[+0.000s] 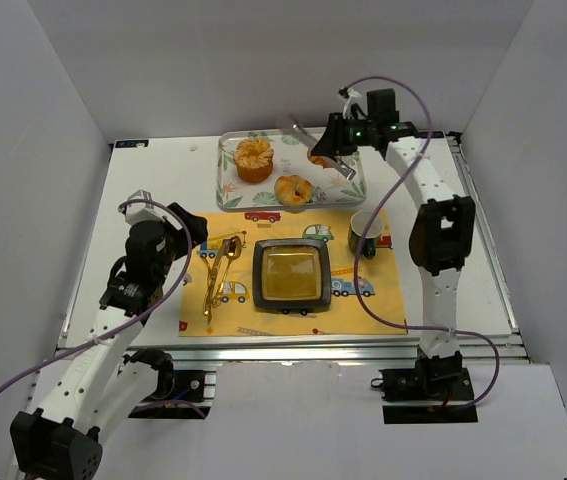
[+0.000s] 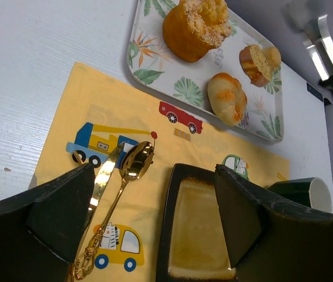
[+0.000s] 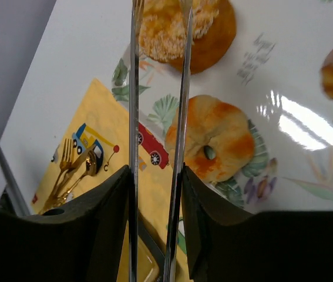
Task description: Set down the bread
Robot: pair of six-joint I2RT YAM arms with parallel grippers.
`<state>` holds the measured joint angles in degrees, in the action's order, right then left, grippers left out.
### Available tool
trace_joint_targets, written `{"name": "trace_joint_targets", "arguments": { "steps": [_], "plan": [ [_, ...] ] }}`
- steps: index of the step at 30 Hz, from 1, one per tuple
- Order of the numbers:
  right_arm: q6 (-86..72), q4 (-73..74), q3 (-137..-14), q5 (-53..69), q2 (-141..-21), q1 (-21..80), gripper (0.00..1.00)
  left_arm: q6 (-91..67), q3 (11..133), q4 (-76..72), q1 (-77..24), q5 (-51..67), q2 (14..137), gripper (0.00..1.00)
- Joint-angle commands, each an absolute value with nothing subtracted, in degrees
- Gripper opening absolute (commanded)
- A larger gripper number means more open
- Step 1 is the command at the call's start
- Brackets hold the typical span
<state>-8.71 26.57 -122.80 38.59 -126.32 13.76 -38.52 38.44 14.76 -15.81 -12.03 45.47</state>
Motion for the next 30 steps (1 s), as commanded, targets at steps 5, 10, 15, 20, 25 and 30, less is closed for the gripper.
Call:
{"name": "trace_joint_targets", "arguments": {
  "steps": [5,10,15,20,25,30],
  "plan": [
    [-24.5,16.1,-123.3,40.1,-129.1,15.3,0.44,-42.4,39.6,15.6,-15.4,-15.0,43.0,0.92],
    [-27.7,13.3,-121.1,38.0,-130.3,16.3,0.44,-42.5,40.2,15.7,-15.4,-15.2,44.4,0.92],
    [-30.1,12.0,-119.5,35.7,-130.9,17.0,0.44,-41.9,40.9,16.0,-15.4,-15.3,45.6,0.92],
    [-30.1,12.3,-119.4,34.4,-131.1,17.4,0.46,-42.1,40.6,15.5,-15.4,-15.6,45.9,0.92],
    [-30.9,12.2,-118.1,34.2,-131.6,18.2,0.46,-42.1,40.4,14.7,-15.4,-15.3,46.7,0.92],
    [-30.5,12.6,-117.1,33.0,-131.7,18.8,0.47,-41.8,41.0,14.8,-15.4,-15.3,47.3,0.92]
  ]
}}
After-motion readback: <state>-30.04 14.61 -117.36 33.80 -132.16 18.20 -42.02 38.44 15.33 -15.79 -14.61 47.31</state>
